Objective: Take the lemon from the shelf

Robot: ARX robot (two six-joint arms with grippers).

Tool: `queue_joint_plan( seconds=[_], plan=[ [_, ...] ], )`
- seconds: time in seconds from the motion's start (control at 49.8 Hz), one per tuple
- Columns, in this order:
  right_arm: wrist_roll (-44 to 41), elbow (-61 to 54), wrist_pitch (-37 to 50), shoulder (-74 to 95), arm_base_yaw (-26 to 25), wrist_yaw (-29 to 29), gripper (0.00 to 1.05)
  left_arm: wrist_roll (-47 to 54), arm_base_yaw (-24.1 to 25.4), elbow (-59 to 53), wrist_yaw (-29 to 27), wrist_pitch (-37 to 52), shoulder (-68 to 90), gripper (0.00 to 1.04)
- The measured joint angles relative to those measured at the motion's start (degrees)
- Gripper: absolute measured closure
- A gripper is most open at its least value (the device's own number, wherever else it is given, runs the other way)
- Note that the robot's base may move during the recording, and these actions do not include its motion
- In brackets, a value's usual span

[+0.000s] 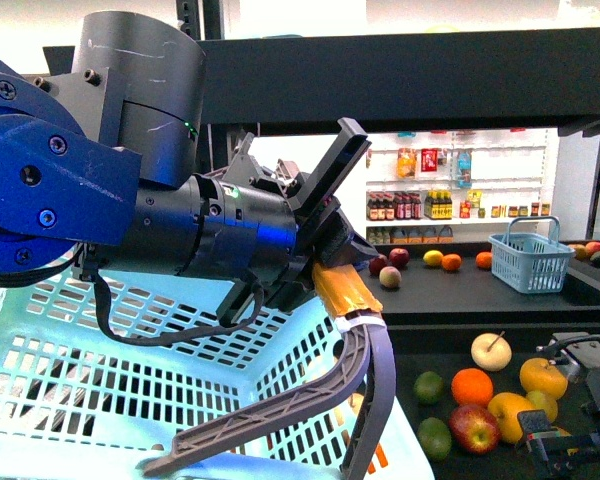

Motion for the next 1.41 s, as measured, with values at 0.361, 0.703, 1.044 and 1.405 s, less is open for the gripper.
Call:
queue_joint_plan(
  seconds=[0.361, 0.703, 1.044, 1.405],
  plan=[
    [-2.8, 11.3, -4.9, 14.4, 1.4, -0.7, 0.08, 0.0, 0.0, 0.0, 0.0, 0.0, 0.0, 0.96],
    [-6.8, 17.2, -6.8, 22.3, 2.4, -0.7, 0.08, 0.0, 0.0, 0.0, 0.0, 0.0, 0.0, 0.96],
    [-9.2, 18.1, -8.2, 25.4, 2.2, -1.3, 0.08, 0.0, 0.0, 0.0, 0.0, 0.0, 0.0, 0.96],
    [-11.5, 18.8, -8.3, 28.9, 2.1, -1.1, 0.08, 0.0, 0.0, 0.0, 0.0, 0.0, 0.0, 0.96]
  ],
)
